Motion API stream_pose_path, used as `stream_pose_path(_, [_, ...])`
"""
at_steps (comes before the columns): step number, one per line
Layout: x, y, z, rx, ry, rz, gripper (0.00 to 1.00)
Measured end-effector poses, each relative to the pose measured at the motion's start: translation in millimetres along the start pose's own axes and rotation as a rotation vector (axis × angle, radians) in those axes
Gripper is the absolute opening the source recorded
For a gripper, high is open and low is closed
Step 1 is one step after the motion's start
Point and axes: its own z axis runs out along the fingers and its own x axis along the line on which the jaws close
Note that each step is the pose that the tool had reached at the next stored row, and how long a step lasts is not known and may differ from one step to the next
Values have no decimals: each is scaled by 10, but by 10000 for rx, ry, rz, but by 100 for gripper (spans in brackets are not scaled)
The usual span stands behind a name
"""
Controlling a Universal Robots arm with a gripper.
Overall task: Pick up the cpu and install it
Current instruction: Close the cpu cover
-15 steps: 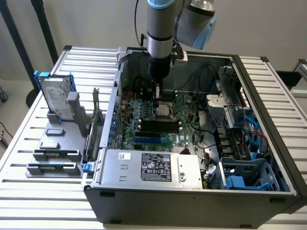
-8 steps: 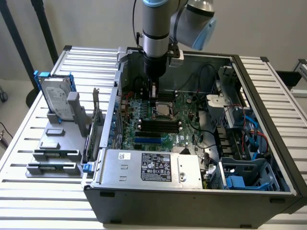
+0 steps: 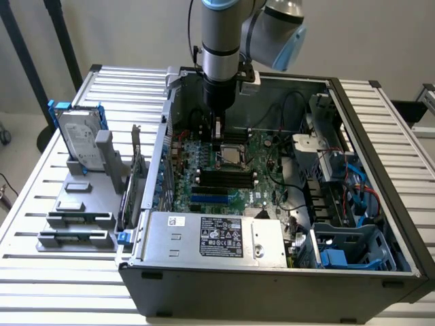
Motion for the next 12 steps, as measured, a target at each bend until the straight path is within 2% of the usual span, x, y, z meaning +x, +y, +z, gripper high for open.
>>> stream_pose_path(3, [0, 0, 0, 2, 0, 1, 11])
stream_pose_path(5, [0, 8, -12, 28, -1, 1, 11])
stream_pose_path(10, [6, 124, -166, 225, 10, 8, 11])
stream_pose_path(12, [9, 188, -231, 283, 20, 5, 11])
